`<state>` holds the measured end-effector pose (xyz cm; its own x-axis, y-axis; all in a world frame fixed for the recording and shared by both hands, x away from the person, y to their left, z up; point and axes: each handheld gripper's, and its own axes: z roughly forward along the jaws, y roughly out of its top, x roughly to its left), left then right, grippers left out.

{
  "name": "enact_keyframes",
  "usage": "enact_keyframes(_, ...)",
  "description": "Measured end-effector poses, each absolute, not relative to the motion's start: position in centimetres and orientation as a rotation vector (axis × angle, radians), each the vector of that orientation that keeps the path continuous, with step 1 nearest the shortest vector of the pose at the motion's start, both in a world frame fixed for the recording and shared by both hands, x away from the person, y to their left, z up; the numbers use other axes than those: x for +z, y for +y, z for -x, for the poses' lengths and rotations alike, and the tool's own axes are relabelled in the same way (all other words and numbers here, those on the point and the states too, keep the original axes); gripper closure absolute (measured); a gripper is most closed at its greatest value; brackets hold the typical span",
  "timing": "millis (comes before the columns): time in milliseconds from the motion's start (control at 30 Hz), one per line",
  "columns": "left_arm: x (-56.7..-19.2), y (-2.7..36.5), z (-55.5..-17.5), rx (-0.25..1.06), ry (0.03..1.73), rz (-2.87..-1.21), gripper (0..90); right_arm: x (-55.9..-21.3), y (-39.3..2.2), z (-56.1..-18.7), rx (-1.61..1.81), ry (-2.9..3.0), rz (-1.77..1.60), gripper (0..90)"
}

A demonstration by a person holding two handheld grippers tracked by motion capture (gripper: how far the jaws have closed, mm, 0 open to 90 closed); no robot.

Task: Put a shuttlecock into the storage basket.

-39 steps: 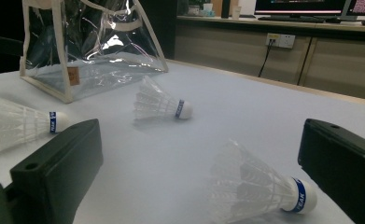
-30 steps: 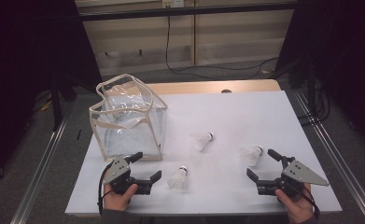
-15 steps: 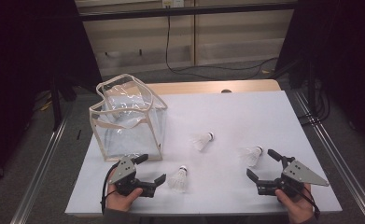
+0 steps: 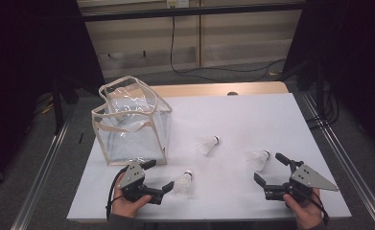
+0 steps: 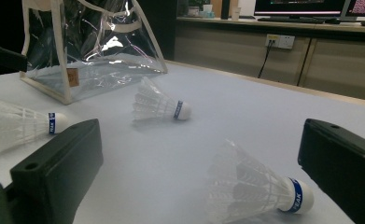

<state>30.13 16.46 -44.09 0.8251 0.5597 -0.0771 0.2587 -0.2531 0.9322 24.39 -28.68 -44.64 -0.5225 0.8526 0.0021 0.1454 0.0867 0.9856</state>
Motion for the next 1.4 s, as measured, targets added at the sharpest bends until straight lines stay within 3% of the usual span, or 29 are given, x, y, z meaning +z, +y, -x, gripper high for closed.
enact_keyframes(1400, -44.6, 14.8, -30.4, 0.215, 0.682, -1.969, 4.1, -44.6, -28.7, -24.3, 1.486, 1.756, -0.977, 0.2)
